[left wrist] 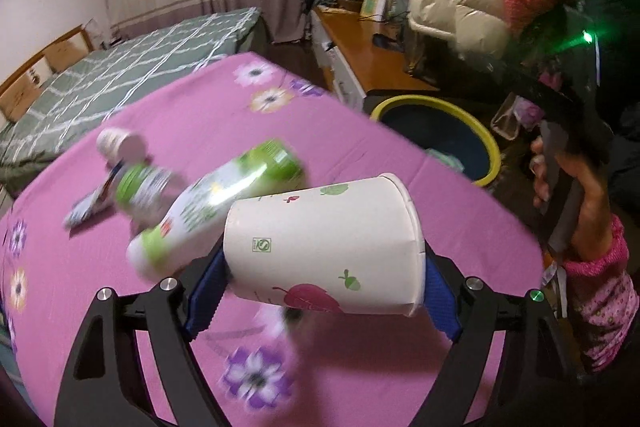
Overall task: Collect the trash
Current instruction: 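Carry the paper cup with the left tool over the bin and release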
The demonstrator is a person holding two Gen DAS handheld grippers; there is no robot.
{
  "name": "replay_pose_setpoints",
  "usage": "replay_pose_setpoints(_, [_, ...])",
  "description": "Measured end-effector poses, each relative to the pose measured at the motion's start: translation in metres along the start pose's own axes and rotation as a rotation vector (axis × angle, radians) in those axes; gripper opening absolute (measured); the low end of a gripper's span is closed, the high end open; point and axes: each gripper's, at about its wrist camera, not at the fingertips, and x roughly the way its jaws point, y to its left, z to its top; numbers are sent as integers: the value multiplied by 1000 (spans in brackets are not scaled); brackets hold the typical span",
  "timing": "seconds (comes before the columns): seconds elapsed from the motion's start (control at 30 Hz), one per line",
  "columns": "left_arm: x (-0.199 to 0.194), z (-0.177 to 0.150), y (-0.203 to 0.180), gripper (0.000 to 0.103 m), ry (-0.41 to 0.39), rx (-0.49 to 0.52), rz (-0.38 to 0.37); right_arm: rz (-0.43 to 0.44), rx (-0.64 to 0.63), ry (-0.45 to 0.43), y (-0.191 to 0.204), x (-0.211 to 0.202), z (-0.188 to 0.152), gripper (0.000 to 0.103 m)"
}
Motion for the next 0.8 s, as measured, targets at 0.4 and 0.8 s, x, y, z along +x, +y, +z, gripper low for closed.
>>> replay_pose_setpoints(0.4, [75,105,-98,83,-9,121,-129,-150,-12,7,-77,-48,-18,97])
replay_pose_setpoints(0.8, [142,146,-140,98,11,93,-104,-212,93,13,-124,-75,-34,97])
